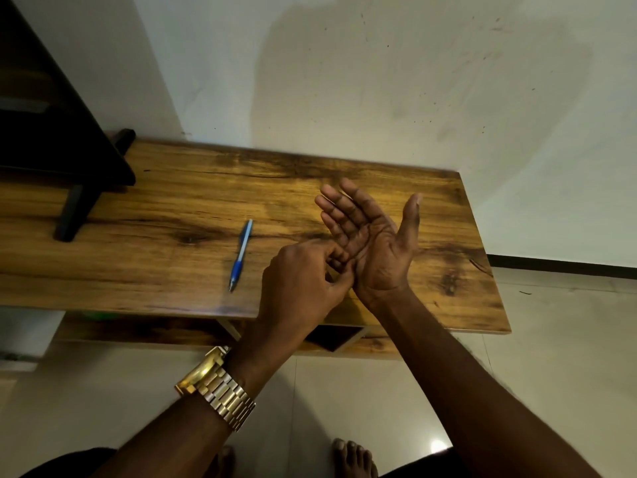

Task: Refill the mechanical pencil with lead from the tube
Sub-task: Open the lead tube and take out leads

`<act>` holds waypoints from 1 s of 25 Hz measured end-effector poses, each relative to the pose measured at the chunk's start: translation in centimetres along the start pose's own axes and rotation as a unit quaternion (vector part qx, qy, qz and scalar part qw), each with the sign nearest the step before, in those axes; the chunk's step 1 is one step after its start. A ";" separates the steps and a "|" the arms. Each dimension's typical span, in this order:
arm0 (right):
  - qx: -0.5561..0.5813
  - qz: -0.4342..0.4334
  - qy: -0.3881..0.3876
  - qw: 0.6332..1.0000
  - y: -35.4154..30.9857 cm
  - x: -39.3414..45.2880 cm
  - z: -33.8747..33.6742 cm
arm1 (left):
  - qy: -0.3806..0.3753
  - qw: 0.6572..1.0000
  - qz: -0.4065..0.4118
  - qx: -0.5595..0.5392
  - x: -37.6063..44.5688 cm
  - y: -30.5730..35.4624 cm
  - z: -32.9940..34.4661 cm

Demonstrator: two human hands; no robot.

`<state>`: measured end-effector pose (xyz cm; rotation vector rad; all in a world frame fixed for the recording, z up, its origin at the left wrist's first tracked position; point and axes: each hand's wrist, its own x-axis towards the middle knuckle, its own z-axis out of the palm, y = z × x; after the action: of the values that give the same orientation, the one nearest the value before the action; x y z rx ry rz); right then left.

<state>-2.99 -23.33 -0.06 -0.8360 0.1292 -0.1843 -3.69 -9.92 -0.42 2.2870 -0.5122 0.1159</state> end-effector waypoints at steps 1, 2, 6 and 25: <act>-0.003 0.003 -0.001 1.000 -0.2 0.0 0.0 | -0.006 1.000 -0.003 -0.003 0.0 0.0 -0.1; -0.010 0.007 0.005 1.000 -0.3 0.0 0.0 | -0.006 1.000 -0.009 -0.013 0.0 -0.1 -0.2; -0.194 -0.017 0.096 0.976 -1.1 0.1 -1.3 | 0.058 0.997 -0.034 -0.030 0.4 -1.3 -1.4; -0.352 -0.006 0.042 0.935 -0.5 0.2 -1.9 | 0.061 0.992 0.027 0.109 1.5 -3.3 -3.8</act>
<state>-3.24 -25.04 -1.00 -1.5463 0.2795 -0.1860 -0.75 -5.61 0.34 2.4605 -0.5198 0.3509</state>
